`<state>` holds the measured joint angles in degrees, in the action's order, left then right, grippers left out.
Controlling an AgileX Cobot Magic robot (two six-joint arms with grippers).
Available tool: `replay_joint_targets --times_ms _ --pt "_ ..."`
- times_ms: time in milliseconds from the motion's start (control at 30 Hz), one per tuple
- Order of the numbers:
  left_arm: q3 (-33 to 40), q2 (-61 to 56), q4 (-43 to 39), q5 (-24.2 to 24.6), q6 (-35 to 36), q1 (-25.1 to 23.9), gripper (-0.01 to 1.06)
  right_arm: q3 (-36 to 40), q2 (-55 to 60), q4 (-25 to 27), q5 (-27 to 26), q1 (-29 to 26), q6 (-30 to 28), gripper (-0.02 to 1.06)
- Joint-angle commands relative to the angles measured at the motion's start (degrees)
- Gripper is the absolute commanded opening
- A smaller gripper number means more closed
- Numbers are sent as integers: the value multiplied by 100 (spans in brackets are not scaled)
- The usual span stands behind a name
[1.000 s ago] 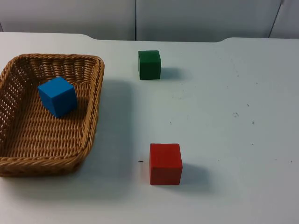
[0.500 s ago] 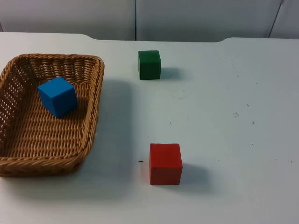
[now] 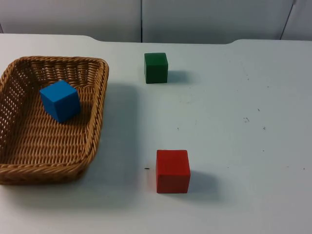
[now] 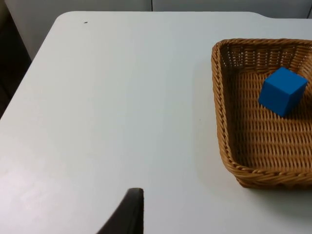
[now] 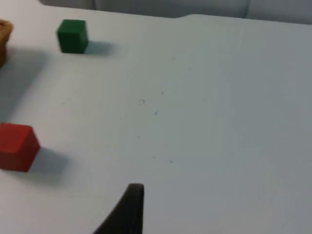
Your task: Pick up the basket with the left hand and place the blue cube into the basket with the right hand.
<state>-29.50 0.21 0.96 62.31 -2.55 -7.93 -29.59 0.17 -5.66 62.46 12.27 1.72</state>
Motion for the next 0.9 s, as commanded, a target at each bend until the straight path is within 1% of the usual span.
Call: replay_joint_targets --times_ms 0,67,167,867 --pt "9 -21 42 -56 14 7 105 45 -17 8 -84 -334 -24 105" --pt "9 -21 42 -56 14 7 105 45 -17 8 -84 -730 -24 105" --pt "9 -21 42 -56 14 7 105 45 -17 8 -84 -986 -24 105" --pt "9 -21 30 -56 14 96 105 45 -17 8 -84 -1027 -24 105"
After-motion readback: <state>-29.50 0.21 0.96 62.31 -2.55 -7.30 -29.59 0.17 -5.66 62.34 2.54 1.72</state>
